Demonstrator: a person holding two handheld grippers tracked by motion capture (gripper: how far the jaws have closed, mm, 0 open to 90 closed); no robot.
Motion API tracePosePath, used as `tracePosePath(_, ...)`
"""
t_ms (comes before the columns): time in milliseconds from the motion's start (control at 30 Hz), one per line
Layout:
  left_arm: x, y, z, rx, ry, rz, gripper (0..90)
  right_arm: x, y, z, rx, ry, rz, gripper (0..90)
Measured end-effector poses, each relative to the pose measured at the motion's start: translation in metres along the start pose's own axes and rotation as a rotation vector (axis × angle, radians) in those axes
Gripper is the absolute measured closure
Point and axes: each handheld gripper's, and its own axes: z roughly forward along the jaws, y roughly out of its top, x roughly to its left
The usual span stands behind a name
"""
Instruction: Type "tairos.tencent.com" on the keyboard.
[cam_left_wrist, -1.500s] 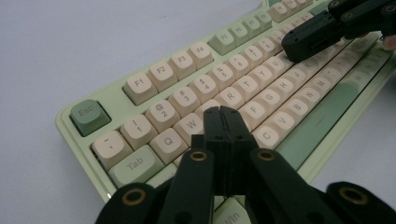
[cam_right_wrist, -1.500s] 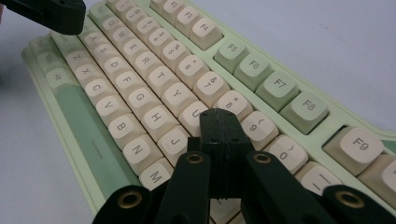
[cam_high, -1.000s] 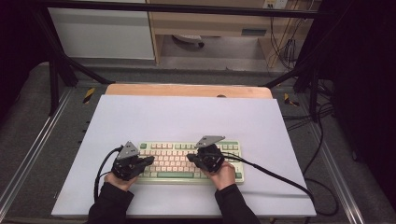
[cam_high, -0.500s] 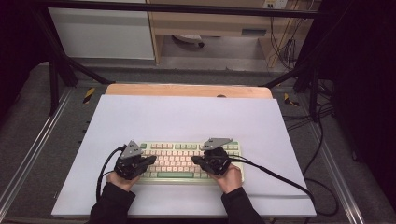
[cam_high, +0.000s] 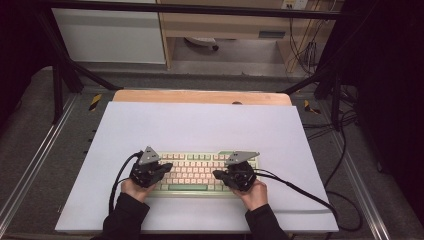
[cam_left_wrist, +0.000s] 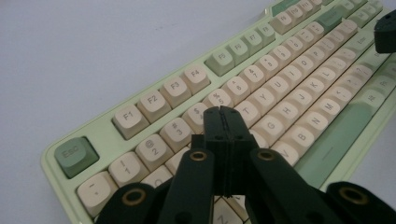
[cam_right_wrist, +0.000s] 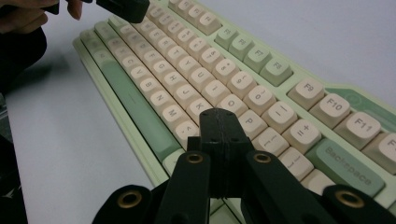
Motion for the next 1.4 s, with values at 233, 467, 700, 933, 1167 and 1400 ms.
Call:
tracePosePath(233, -0.005, 0.004, 0.014, 0.01, -0.011, 0.006, 90.0, -0.002, -0.007, -0.003, 0.002, 0.003, 0.008, 90.0)
tracePosePath(467, -0.006, 0.001, 0.019, 0.021, -0.008, 0.018, 90.0, -0.002, -0.009, -0.003, -0.001, 0.009, 0.009, 90.0)
tracePosePath(700, -0.008, 0.0, 0.023, 0.022, -0.01, 0.025, 90.0, -0.001, -0.009, -0.003, 0.001, 0.011, 0.002, 90.0)
tracePosePath(933, -0.008, -0.002, 0.025, 0.034, -0.007, 0.032, 90.0, -0.001, -0.009, -0.005, 0.002, 0.009, -0.003, 90.0)
tracePosePath(1167, -0.009, -0.002, 0.02, 0.018, -0.013, 0.038, 90.0, -0.001, -0.009, -0.007, -0.001, 0.009, 0.003, 90.0)
tracePosePath(1400, -0.008, -0.002, 0.007, -0.005, -0.023, 0.036, 90.0, -0.001, -0.008, -0.009, -0.009, 0.005, 0.009, 90.0)
